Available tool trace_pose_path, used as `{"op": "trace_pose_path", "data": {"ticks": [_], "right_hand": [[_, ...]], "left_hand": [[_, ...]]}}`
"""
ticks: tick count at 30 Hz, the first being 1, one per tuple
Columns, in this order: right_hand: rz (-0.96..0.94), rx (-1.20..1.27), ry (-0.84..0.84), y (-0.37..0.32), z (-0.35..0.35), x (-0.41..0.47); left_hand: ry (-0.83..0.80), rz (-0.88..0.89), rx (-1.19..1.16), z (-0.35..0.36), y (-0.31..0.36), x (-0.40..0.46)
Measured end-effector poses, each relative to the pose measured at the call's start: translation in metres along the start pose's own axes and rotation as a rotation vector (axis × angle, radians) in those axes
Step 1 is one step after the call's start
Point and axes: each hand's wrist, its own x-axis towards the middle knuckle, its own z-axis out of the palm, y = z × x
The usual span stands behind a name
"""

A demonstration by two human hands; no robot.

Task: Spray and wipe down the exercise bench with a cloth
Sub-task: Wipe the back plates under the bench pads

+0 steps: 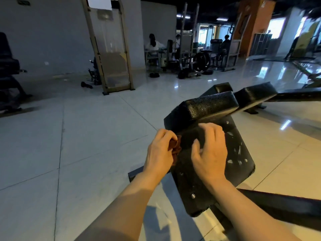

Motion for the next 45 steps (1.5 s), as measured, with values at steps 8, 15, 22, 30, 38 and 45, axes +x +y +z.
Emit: {"op": "trace_pose_path", "data": {"ticks": [8,15,22,30,38,45], "right_hand": [[0.795,0.850,-0.343,-0.029,-0.027,-0.025],[0.840,0.962,-0.302,-0.010,-0.053,-0.041],[0.535,0.462,0.261,-0.006,-0.024,-0.025],[0.184,0.190,0.394,0.000,0.042,0.015],[0.435,0.275,0.514,0.023,0.045,0.008],[0.520,0.229,0.242,0.032,0.060,0.024]], "left_hand": [[0.054,-0.025,-0.226,-0.005,0.044,-0.040],[-0.084,0.026,-0.343,0.007,0.060,-0.048],[0.009,0.148,0.044,0.010,0.047,-0.035],[-0.004,0.167,0.243,0.022,0.030,-0.028],[-0.044,0.285,0.298,0.030,0.012,-0.024],[-0.047,0.349,0.346,0.035,0.005,-0.016]]}}
